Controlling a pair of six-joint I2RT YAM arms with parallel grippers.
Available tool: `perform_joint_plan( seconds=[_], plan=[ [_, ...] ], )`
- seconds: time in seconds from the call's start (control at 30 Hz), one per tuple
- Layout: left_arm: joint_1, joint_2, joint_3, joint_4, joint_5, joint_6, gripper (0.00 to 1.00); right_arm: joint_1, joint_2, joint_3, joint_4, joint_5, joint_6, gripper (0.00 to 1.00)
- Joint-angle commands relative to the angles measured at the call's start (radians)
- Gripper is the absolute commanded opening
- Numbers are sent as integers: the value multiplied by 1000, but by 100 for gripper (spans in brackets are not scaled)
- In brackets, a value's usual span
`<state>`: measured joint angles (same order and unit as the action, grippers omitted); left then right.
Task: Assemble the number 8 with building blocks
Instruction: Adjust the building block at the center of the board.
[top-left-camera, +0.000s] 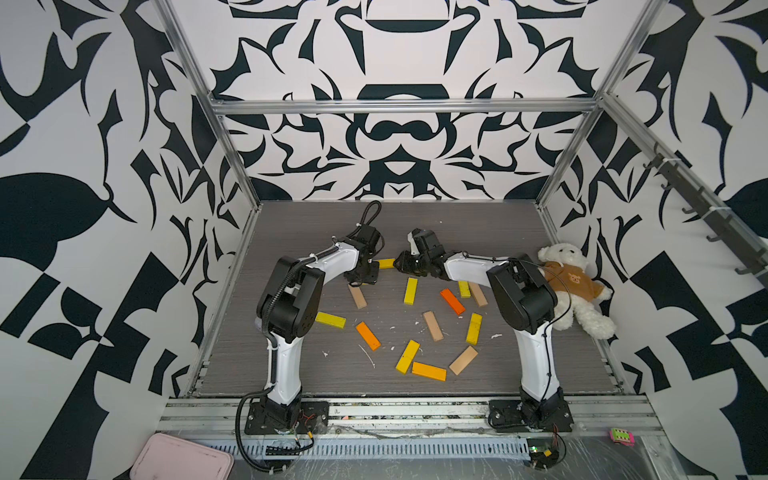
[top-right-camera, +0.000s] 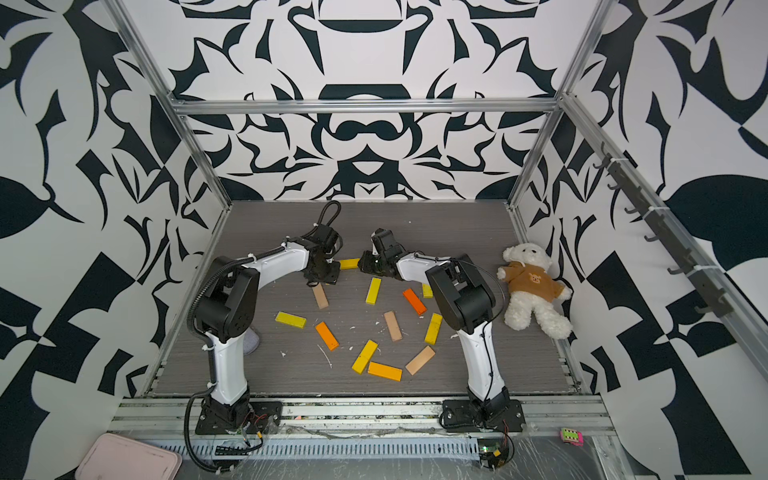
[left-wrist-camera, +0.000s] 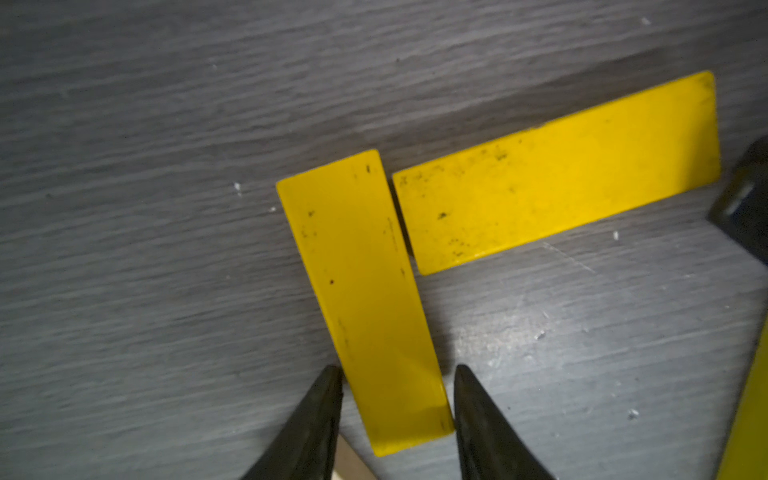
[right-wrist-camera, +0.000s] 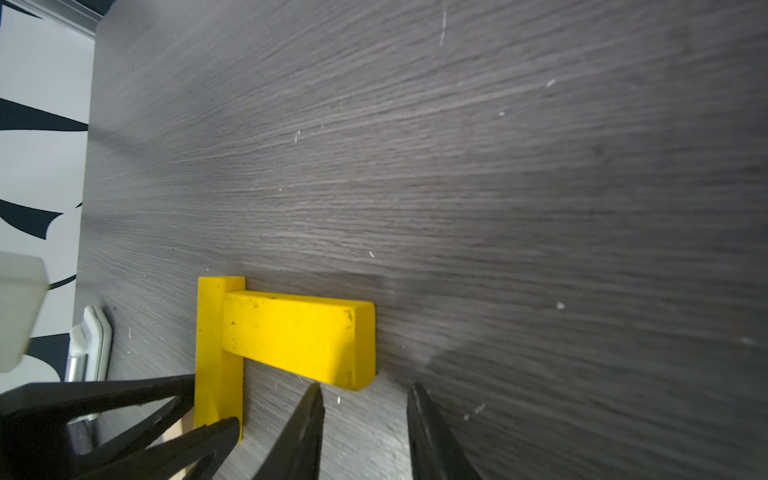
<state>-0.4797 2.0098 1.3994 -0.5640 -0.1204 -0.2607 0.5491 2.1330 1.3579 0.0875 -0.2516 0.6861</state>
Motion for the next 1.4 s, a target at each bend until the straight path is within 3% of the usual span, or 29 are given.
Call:
perform_joint_plan(
  seconds=[0.0,1.37],
  plan=[
    [14,22,7,-7,8,7,47,6,-7,41,27,-10,17,35],
    [95,1,-2,-13,35,50,44,60,16,56,78,53,82,29]
  ],
)
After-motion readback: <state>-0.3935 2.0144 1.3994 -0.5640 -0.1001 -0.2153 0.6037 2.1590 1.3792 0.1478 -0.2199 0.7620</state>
